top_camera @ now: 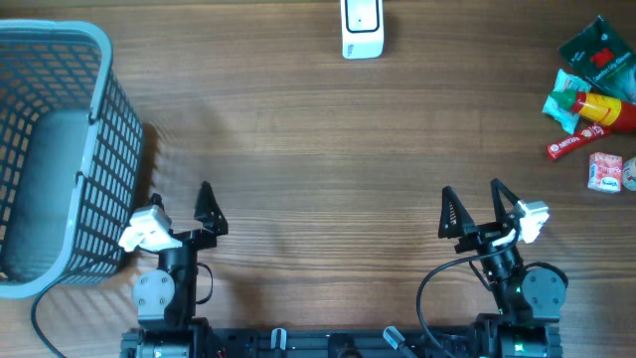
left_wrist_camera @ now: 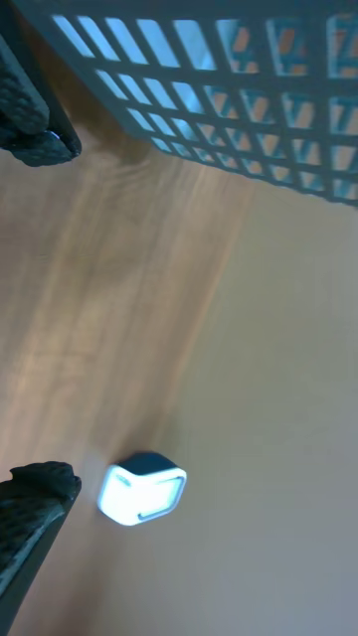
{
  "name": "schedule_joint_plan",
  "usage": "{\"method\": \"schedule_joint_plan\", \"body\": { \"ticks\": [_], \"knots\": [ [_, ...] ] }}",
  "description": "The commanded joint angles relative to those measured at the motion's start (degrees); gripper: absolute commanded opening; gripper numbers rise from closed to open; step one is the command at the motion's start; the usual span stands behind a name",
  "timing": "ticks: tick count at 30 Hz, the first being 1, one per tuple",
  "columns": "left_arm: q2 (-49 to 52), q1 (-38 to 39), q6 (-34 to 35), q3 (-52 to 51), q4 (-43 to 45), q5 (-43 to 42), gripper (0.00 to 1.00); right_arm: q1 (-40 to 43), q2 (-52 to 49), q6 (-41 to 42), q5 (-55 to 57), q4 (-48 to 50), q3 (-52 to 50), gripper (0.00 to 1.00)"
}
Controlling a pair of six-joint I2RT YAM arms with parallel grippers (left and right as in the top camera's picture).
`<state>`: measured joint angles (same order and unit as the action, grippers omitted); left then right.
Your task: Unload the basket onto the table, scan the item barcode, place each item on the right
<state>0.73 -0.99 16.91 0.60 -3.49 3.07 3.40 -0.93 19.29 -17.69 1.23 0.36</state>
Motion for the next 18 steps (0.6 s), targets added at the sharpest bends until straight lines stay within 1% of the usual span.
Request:
{"method": "schedule_joint_plan", "body": {
  "ticks": [1, 18],
  "knots": [
    [-0.55, 0.52, -6.29, -0.28, -0.81, -2.51, 1.00, -0.28, 0.50, 0.37, 1.03, 0.13, -0.07, 1.00],
    [-0.46, 0.52, -6.64, -0.28, -0.63, -2.38, 1.00, -0.28, 0.50, 0.37, 1.03, 0.13, -0.07, 1.00]
  ]
}}
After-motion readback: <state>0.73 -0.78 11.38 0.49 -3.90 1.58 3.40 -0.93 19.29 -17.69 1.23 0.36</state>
